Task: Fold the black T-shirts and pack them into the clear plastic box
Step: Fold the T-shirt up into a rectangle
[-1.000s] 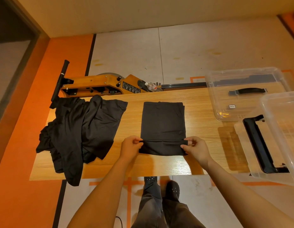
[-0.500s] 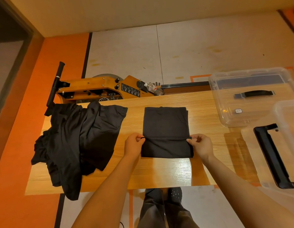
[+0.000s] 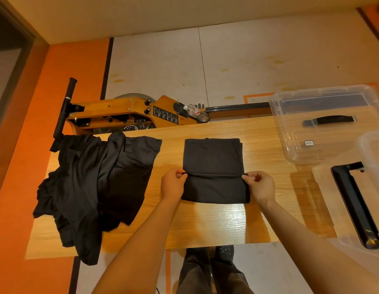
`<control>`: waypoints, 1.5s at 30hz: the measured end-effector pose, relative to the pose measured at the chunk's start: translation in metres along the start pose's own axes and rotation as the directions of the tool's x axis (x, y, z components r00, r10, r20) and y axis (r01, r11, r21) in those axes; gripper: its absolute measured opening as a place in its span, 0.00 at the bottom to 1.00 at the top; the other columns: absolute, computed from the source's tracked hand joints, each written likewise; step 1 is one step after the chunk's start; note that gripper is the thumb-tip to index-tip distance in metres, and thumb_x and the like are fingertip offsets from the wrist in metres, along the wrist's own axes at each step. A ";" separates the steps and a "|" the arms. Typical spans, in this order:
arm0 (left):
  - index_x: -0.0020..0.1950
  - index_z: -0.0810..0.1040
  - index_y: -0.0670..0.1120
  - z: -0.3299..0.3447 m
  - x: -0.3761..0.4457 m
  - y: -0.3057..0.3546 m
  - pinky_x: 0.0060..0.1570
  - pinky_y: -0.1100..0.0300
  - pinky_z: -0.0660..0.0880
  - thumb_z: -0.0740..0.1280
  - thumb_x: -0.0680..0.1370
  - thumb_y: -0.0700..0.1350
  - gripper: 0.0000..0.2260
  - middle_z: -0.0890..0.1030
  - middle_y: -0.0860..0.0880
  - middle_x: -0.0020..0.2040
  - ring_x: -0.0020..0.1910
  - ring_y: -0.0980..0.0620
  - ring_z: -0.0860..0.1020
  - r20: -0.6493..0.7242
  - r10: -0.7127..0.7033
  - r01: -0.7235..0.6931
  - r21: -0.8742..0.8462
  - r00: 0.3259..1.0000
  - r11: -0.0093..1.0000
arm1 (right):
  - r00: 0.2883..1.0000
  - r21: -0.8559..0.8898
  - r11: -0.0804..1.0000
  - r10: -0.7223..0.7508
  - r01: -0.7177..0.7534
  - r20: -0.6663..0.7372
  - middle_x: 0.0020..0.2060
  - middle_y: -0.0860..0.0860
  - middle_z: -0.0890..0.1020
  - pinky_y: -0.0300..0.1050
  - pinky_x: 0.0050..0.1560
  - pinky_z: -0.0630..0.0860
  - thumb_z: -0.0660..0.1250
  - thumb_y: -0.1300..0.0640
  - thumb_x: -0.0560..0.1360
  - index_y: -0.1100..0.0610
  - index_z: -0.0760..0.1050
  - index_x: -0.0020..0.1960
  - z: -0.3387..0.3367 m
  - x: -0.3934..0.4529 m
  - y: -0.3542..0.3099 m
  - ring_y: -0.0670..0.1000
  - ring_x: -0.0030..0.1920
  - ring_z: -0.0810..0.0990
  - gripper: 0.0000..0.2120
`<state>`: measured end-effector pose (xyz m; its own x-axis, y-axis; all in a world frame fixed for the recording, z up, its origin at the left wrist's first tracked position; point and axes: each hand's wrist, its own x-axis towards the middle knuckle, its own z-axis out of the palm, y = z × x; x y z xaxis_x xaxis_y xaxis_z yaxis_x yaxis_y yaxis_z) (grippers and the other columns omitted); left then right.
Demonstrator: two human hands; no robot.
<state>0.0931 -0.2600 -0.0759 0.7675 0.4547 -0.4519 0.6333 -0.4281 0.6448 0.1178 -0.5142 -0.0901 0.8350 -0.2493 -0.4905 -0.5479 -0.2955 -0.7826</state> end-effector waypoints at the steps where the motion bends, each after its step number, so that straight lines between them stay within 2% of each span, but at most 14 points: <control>1: 0.56 0.79 0.44 0.000 0.001 0.001 0.45 0.62 0.70 0.67 0.78 0.43 0.07 0.81 0.48 0.49 0.48 0.53 0.76 0.000 0.001 -0.001 0.010 1.000 1.000 | 1.000 0.002 1.000 0.005 -0.005 0.002 0.40 0.54 0.82 0.55 0.53 0.79 0.73 0.59 0.74 0.58 0.78 0.45 0.000 0.001 0.000 0.58 0.47 0.81 0.05; 6: 0.55 0.79 0.44 0.003 -0.001 0.001 0.43 0.61 0.69 0.67 0.79 0.42 0.07 0.77 0.51 0.46 0.46 0.54 0.75 -0.024 0.027 -0.026 0.072 0.999 0.997 | 1.000 -0.041 0.999 -0.004 0.004 0.003 0.43 0.54 0.83 0.55 0.55 0.79 0.73 0.57 0.74 0.60 0.78 0.53 0.000 0.003 0.003 0.54 0.48 0.81 0.10; 12: 0.54 0.79 0.45 0.005 -0.004 0.000 0.41 0.63 0.68 0.67 0.79 0.43 0.06 0.77 0.51 0.44 0.45 0.53 0.76 -0.059 0.032 -0.027 0.078 0.998 0.997 | 0.999 -0.093 0.994 -0.051 0.049 -0.017 0.41 0.54 0.82 0.54 0.53 0.79 0.72 0.57 0.75 0.60 0.78 0.52 0.004 0.004 -0.002 0.56 0.46 0.81 0.08; 15: 0.56 0.78 0.46 0.006 -0.003 0.001 0.42 0.62 0.69 0.67 0.79 0.44 0.07 0.78 0.50 0.49 0.49 0.52 0.77 -0.062 0.027 -0.022 0.084 0.998 0.996 | 0.999 -0.108 0.993 -0.052 0.050 -0.016 0.41 0.53 0.81 0.53 0.53 0.79 0.72 0.56 0.75 0.59 0.78 0.53 0.006 0.003 -0.004 0.55 0.47 0.81 0.10; 17: 0.58 0.76 0.46 0.006 -0.006 0.001 0.44 0.60 0.72 0.67 0.79 0.46 0.09 0.75 0.50 0.54 0.51 0.51 0.76 -0.108 0.078 -0.059 0.163 0.991 0.985 | 0.986 -0.231 0.962 -0.160 0.144 -0.055 0.46 0.51 0.80 0.50 0.52 0.77 0.71 0.55 0.76 0.59 0.76 0.57 0.006 -0.005 -0.005 0.52 0.48 0.79 0.12; 19: 0.56 0.75 0.47 0.005 -0.013 -0.002 0.46 0.58 0.74 0.66 0.79 0.46 0.07 0.74 0.50 0.53 0.49 0.53 0.74 -0.144 0.229 -0.181 0.282 0.963 0.942 | 0.911 -0.424 0.834 -0.410 0.353 -0.048 0.48 0.52 0.77 0.45 0.49 0.73 0.69 0.57 0.77 0.59 0.76 0.55 0.007 -0.018 -0.004 0.50 0.48 0.75 0.09; 22: 0.55 0.77 0.48 0.007 -0.027 -0.010 0.51 0.59 0.72 0.64 0.80 0.46 0.06 0.76 0.51 0.52 0.51 0.53 0.74 0.042 0.512 -0.469 0.470 0.858 0.748 | 0.742 -0.575 0.546 -0.649 0.609 0.169 0.51 0.54 0.78 0.47 0.52 0.73 0.69 0.59 0.76 0.59 0.78 0.53 0.014 -0.036 0.006 0.53 0.51 0.76 0.07; 25: 0.69 0.72 0.50 0.015 -0.035 -0.021 0.65 0.54 0.66 0.62 0.81 0.47 0.16 0.71 0.49 0.68 0.67 0.49 0.70 0.247 0.559 -0.589 0.552 0.791 0.590 | 0.704 -0.612 0.430 -0.636 0.663 0.316 0.67 0.56 0.74 0.52 0.66 0.68 0.67 0.55 0.77 0.58 0.76 0.64 0.026 -0.042 0.026 0.57 0.67 0.71 0.16; 27: 0.77 0.58 0.52 0.018 -0.036 -0.026 0.73 0.51 0.54 0.56 0.83 0.52 0.23 0.55 0.48 0.79 0.78 0.47 0.53 0.357 0.493 -0.598 0.611 0.793 0.519 | 0.715 -0.658 0.360 -0.569 0.661 0.406 0.75 0.58 0.65 0.54 0.74 0.57 0.59 0.46 0.80 0.57 0.68 0.73 0.030 -0.042 0.037 0.57 0.75 0.61 0.25; 29: 0.79 0.44 0.54 0.016 -0.035 -0.031 0.75 0.50 0.44 0.51 0.83 0.56 0.27 0.41 0.49 0.79 0.78 0.48 0.39 0.433 0.430 -0.604 0.650 0.793 0.461 | 0.745 -0.713 0.300 -0.486 0.634 0.458 0.78 0.57 0.56 0.55 0.76 0.47 0.50 0.40 0.81 0.55 0.58 0.78 0.028 -0.040 0.048 0.55 0.79 0.51 0.30; 32: 0.77 0.35 0.55 0.012 -0.032 -0.038 0.75 0.47 0.39 0.47 0.82 0.61 0.30 0.32 0.49 0.78 0.76 0.48 0.32 0.485 0.374 -0.612 0.660 0.790 0.436 | 0.780 -0.765 0.247 -0.409 0.594 0.474 0.79 0.55 0.49 0.60 0.75 0.44 0.44 0.34 0.81 0.52 0.50 0.80 0.022 -0.036 0.054 0.54 0.79 0.44 0.34; 36: 0.76 0.32 0.55 0.013 -0.030 -0.040 0.74 0.46 0.37 0.45 0.81 0.63 0.30 0.29 0.50 0.76 0.75 0.49 0.30 0.502 0.347 -0.610 0.669 0.792 0.424 | 0.791 -0.766 0.260 -0.385 0.588 0.476 0.79 0.55 0.50 0.61 0.74 0.42 0.43 0.32 0.80 0.52 0.50 0.80 0.021 -0.036 0.050 0.54 0.79 0.44 0.35; 39: 0.78 0.37 0.56 0.011 -0.027 -0.034 0.75 0.46 0.38 0.46 0.81 0.62 0.29 0.32 0.51 0.77 0.75 0.50 0.31 0.489 0.359 -0.607 0.638 0.795 0.474 | 0.794 -0.735 0.342 -0.425 0.585 0.434 0.78 0.56 0.58 0.61 0.74 0.46 0.45 0.35 0.80 0.53 0.61 0.77 0.020 -0.036 0.040 0.56 0.78 0.53 0.33; 45: 0.79 0.50 0.53 0.001 0.003 0.000 0.74 0.50 0.49 0.51 0.83 0.57 0.26 0.49 0.49 0.80 0.78 0.49 0.48 0.278 0.422 -0.499 0.603 0.863 0.622 | 0.832 -0.662 0.550 -0.510 0.509 0.216 0.71 0.58 0.69 0.59 0.70 0.62 0.59 0.51 0.82 0.57 0.72 0.69 0.023 -0.005 -0.005 0.59 0.72 0.66 0.19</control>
<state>0.0957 -0.2595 -0.0773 0.9571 -0.0057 -0.2896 0.0713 -0.9644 0.2547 0.1174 -0.4899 -0.0921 0.9855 0.1428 -0.0918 0.0906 -0.8998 -0.4269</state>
